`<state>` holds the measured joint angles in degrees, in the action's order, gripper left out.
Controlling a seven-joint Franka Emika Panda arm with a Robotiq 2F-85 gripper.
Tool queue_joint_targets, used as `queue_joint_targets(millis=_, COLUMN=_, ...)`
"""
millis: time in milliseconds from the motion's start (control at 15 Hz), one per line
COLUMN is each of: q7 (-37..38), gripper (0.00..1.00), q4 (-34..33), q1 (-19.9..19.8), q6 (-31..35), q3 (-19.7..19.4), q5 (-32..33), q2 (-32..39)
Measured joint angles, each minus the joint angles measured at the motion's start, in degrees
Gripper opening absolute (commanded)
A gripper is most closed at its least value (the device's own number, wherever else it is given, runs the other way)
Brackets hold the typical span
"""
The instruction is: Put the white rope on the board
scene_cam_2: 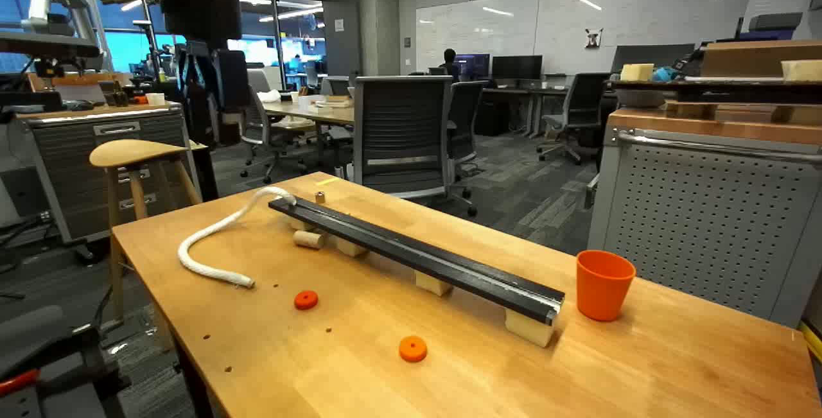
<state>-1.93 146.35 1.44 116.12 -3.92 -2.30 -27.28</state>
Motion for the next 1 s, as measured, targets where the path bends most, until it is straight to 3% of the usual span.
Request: queue_joint_targets(millis=1000, q7=0.62, gripper=1.0, q4=-0.26, q1=-0.07, q6=0.15, q3=0.25, q5=0.27, q2=0.18)
